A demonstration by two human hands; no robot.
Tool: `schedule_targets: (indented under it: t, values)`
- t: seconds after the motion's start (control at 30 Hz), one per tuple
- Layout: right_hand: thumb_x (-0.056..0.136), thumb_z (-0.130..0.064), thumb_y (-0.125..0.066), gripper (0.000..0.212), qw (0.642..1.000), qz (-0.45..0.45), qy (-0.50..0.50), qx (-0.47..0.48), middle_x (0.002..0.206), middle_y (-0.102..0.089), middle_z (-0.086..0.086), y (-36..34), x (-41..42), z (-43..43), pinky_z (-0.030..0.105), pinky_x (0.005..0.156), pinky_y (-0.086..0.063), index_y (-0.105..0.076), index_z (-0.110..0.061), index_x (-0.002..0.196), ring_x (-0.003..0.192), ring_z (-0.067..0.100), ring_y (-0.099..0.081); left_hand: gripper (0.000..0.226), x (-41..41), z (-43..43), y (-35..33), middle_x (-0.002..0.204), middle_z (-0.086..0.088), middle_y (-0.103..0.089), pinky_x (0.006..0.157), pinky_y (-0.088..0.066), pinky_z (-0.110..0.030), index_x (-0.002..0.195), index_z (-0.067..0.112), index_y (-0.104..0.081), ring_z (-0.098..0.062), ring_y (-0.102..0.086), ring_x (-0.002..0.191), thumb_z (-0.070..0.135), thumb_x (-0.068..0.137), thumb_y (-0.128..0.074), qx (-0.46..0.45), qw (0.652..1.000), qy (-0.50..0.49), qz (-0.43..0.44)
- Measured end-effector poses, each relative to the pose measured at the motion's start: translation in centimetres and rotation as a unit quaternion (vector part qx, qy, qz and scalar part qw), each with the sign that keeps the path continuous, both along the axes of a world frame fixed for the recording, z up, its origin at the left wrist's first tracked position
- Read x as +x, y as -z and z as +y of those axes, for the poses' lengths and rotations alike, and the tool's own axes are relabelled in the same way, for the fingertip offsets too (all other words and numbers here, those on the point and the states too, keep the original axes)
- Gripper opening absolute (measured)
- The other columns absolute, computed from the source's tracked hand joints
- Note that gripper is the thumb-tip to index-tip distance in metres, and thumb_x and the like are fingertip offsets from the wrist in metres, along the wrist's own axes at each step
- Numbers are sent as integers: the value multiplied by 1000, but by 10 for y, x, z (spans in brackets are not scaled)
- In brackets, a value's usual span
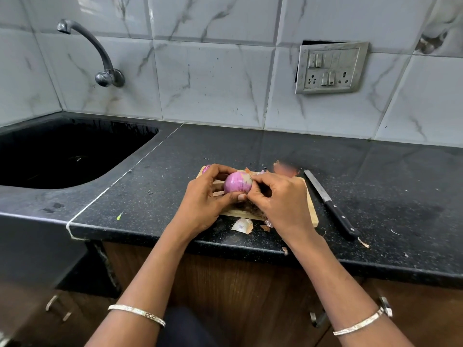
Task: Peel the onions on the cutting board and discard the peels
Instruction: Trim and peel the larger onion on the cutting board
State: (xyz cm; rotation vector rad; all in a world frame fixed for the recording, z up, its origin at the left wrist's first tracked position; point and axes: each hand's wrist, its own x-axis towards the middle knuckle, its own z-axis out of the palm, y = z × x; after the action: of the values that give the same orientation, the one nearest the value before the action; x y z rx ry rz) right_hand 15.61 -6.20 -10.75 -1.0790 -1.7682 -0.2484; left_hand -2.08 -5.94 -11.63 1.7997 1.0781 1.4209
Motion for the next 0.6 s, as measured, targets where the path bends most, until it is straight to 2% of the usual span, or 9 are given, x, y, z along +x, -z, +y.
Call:
schedule_targets:
  t: [0.1, 0.2, 0.27, 0.33, 0.43, 0.5, 0.6]
  values:
    - [82, -7, -74, 8, 1000, 13, 5, 0, 73, -75, 1, -1, 2, -1, 35, 84, -51, -79, -11, 86, 62, 15, -66, 50, 0, 0, 0, 115, 5, -72, 90, -56, -20, 118, 15, -65, -11, -71, 105, 16, 75, -89, -2, 1000, 8, -4]
    - [80, -4, -74, 9, 999, 43, -6, -11, 73, -75, -1, -4, 3, -1, 28, 92, -53, -79, -10, 85, 60, 12, -66, 50, 0, 0, 0, 117, 5, -72, 93, -57, -25, 119, 16, -65, -13, -71, 107, 16, 75, -88, -6, 1000, 20, -8]
    - [79, -3, -74, 10, 997, 74, -12, -16, 72, -75, -1, -6, 2, -2, 26, 87, -54, -79, -9, 84, 61, 9, -66, 49, 0, 1, 1, 117, 5, -71, 95, -57, -28, 120, 17, -64, -14, -71, 107, 17, 77, -87, -10, 999, 27, -14]
    - [80, -4, -74, 10, 995, 95, -11, -33, 74, -75, -4, -7, 2, -2, 33, 78, -58, -79, -10, 86, 63, 7, -66, 47, -1, 1, 1, 119, 4, -71, 96, -57, -31, 122, 18, -64, -15, -71, 108, 17, 80, -86, -15, 999, 37, -19]
    - [83, -9, -71, 9, 993, 104, -14, -60, 74, -73, -7, -7, 0, -1, 46, 83, -59, -78, -13, 88, 64, 10, -67, 49, -1, 0, 0, 123, 0, -69, 97, -58, -35, 124, 17, -62, -17, -71, 110, 21, 80, -83, -30, 998, 52, -36]
    - [85, -11, -71, 9, 990, 112, -16, -80, 75, -73, -8, -7, 0, 0, 46, 85, -58, -78, -14, 89, 67, 9, -68, 49, -1, 0, 0, 126, -4, -67, 97, -58, -38, 126, 14, -61, -19, -71, 110, 18, 82, -82, -41, 996, 63, -44]
    - [88, -10, -69, 10, 985, 122, 15, -119, 80, -75, -4, -8, 4, 4, 39, 79, -57, -78, -13, 91, 75, 11, -68, 51, -1, -1, 0, 129, -9, -66, 98, -58, -41, 129, 11, -59, -24, -70, 114, 18, 83, -80, -53, 993, 90, -60]
